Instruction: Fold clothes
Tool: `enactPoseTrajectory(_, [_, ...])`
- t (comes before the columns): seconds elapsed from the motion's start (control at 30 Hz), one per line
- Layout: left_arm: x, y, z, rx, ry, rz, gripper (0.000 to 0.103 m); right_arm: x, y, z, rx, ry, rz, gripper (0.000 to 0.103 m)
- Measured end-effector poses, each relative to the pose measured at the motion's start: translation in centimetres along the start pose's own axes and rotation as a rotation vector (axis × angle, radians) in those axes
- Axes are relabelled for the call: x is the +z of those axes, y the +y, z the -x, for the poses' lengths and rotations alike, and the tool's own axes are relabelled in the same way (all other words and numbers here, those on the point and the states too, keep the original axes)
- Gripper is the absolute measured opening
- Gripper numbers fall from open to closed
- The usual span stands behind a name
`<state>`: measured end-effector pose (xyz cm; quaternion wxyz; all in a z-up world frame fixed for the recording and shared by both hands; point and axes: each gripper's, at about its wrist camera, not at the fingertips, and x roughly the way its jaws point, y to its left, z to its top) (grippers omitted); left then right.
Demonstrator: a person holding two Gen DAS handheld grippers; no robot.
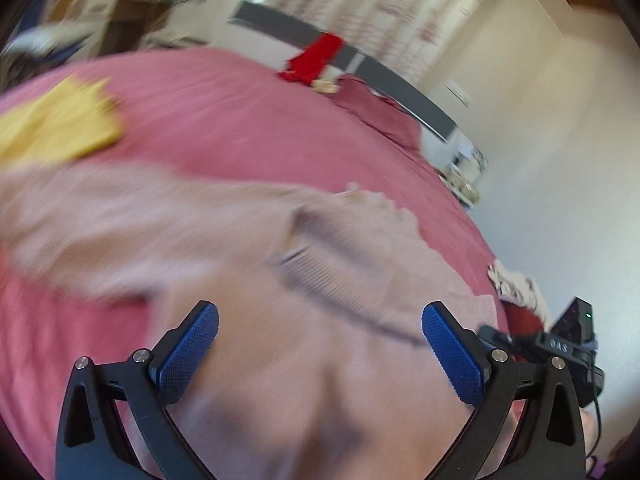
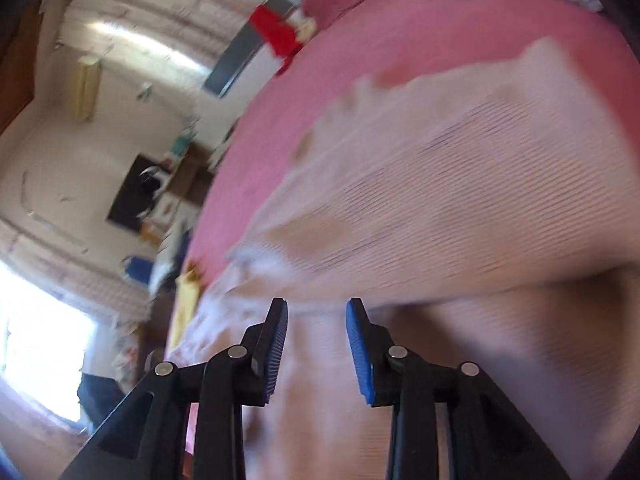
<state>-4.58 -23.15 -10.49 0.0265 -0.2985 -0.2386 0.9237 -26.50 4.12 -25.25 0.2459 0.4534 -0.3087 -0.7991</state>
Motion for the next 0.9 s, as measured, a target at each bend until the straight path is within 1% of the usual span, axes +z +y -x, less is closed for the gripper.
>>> enactPoseTrajectory(0.03, [0.5, -1.3, -1.6, 0.001, 0.014, -0.04, 0.102, 0.5, -1.8, 1.8, -0.021, -0.03, -0.018, 0.032])
enactPoseTrajectory(0.07, [0.7, -2.4, -3.3, 0.004, 0.032, -0.079, 0.102, 1.7, -3.1, 2.5, -0.044, -0.05, -0.026, 0.032])
enactPoseTrajectory(0.13, [1.3, -4.7, -6.6, 0.011, 0.068, -0.155, 0.102, 3.8, -3.2, 3.5, -0.134, -0.071, -0.025, 0.032])
enactPoseTrajectory(0.17, [1.5, -5.9, -8.2, 0.014, 0.086, -0.194, 0.102, 4.4, -3.6, 3.6, -0.153, -0.067, -0.023, 0.032])
enactPoseTrajectory(0.23, [2.1, -8.2, -11.6, 0.021, 0.122, -0.271, 0.102, 5.7, -4.4, 2.5, -0.159, -0.04, -0.026, 0.032])
enactPoseTrajectory(0.27, [2.0, -8.5, -13.1, 0.054, 0.153, -0.289, 0.102, 6.2, -4.4, 1.6, -0.162, -0.029, -0.03, 0.032])
enactPoseTrajectory(0.3, [1.6, -7.9, -14.6, 0.128, 0.189, -0.297, 0.102, 6.6, -5.1, 1.7, -0.154, -0.009, -0.03, 0.031])
enactPoseTrajectory(0.33, [1.2, -6.6, -15.5, 0.222, 0.221, -0.288, 0.102, 6.8, -5.8, 1.3, -0.167, -0.005, -0.04, 0.026])
enactPoseTrajectory(0.37, [0.9, -5.1, -15.0, 0.252, 0.213, -0.266, 0.102, 6.9, -6.5, 0.9, -0.184, -0.004, -0.052, 0.021])
enactPoseTrajectory(0.4, [0.5, -3.6, -14.2, 0.257, 0.192, -0.242, 0.101, 6.3, -7.1, 2.2, -0.171, -0.012, -0.07, 0.019])
enactPoseTrajectory(0.43, [0.3, -2.6, -12.8, 0.269, 0.145, -0.241, 0.102, 6.1, -7.7, 3.1, -0.155, -0.029, -0.086, 0.014])
enactPoseTrajectory(0.47, [0.1, -1.6, -11.5, 0.332, 0.118, -0.238, 0.102, 5.9, -8.2, 3.8, -0.14, -0.049, -0.101, 0.009])
enactPoseTrajectory(0.5, [0.1, 0.0, -10.4, 0.407, 0.123, -0.195, 0.102, 5.6, -8.7, 4.5, -0.132, -0.065, -0.097, 0.007])
enactPoseTrajectory(0.53, [0.0, 1.8, -9.1, 0.408, 0.111, -0.118, 0.101, 5.3, -8.8, 4.9, -0.127, -0.084, -0.08, 0.004])
enactPoseTrajectory(0.57, [0.0, 3.6, -7.8, 0.384, 0.092, -0.034, 0.101, 5.0, -8.9, 5.1, -0.125, -0.1, -0.067, 0.003])
enactPoseTrajectory(0.63, [0.2, 4.9, -5.6, 0.331, 0.05, 0.042, 0.101, 4.6, -8.6, 5.2, -0.128, -0.128, -0.051, 0.003])
enactPoseTrajectory(0.67, [0.4, 4.8, -4.9, 0.33, 0.041, 0.045, 0.101, 4.4, -8.3, 5.2, -0.135, -0.138, -0.049, 0.003])
enactPoseTrajectory(0.7, [0.5, 4.0, -4.6, 0.314, 0.023, 0.03, 0.101, 4.4, -8.0, 5.5, -0.147, -0.138, -0.054, 0.004])
enactPoseTrajectory(0.73, [0.5, 3.2, -4.3, 0.29, -0.001, 0.011, 0.101, 4.4, -7.7, 5.9, -0.159, -0.137, -0.062, 0.009])
enactPoseTrajectory(0.8, [0.7, 1.6, -3.7, 0.241, -0.048, -0.025, 0.101, 4.2, -6.0, 6.4, -0.19, -0.151, -0.06, 0.024])
enactPoseTrajectory(0.83, [0.7, 0.5, -4.0, 0.208, -0.048, -0.05, 0.101, 4.0, -4.7, 6.6, -0.18, -0.162, -0.033, 0.026])
enactPoseTrajectory(0.87, [0.7, -0.5, -5.0, 0.187, -0.026, -0.079, 0.101, 3.8, -3.4, 6.2, -0.175, -0.155, 0.019, 0.026])
enactPoseTrajectory(0.9, [0.6, -1.4, -6.4, 0.194, 0.015, -0.12, 0.101, 3.7, -2.7, 5.9, -0.215, -0.134, 0.066, 0.026])
